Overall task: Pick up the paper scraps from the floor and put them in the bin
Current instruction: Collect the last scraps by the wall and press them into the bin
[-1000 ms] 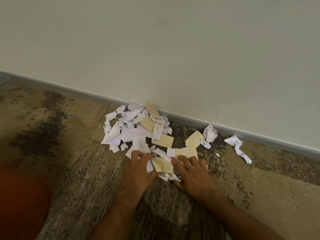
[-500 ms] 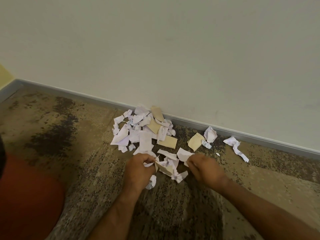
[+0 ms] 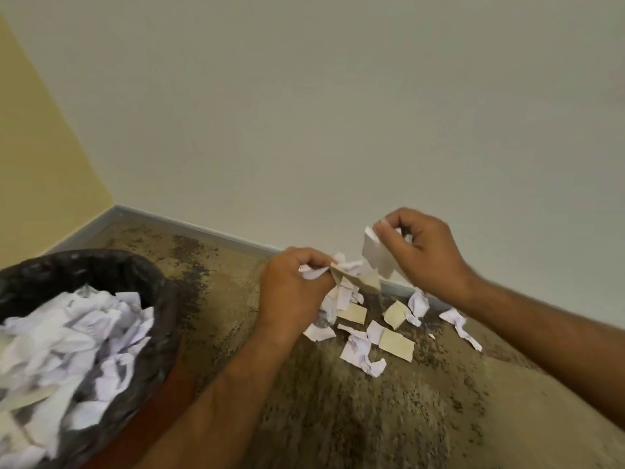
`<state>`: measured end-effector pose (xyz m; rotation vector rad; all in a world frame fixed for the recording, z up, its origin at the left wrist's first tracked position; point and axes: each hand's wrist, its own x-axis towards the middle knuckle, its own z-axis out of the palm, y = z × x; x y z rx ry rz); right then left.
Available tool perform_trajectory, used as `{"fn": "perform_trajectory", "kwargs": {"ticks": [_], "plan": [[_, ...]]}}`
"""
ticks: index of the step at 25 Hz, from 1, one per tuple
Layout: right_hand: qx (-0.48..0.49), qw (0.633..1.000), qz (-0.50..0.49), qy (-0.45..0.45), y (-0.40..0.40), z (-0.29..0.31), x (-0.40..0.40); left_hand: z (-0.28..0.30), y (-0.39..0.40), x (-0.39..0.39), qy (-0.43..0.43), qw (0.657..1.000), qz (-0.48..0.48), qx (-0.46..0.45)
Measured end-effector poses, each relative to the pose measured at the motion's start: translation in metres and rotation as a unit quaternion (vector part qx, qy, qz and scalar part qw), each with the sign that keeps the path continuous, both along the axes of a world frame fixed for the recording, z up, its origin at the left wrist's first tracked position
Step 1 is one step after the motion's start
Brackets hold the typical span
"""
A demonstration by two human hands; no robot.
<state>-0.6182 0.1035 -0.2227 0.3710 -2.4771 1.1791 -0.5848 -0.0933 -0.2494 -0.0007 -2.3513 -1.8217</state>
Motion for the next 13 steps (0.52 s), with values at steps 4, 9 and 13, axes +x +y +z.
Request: {"fn": "perform_trajectory", "kwargs": {"ticks": [4,9,13], "plan": [[-0.021,0.996,0.054,0.062,-0.068,0.082,-0.004,0.081,-0.062,0.019,0.065,0.997,0.050,0.006],[-0.033,0.973,0.171,0.151,-0.194,0.128,0.006,0.117,-0.195,0.047,0.080,0.975,0.195,-0.077],[0.018,0.945,0.281,0.166,-0.295,0.099,0.027,0.097,-0.283,0.083,-0.011,0.929,0.304,-0.210]]}}
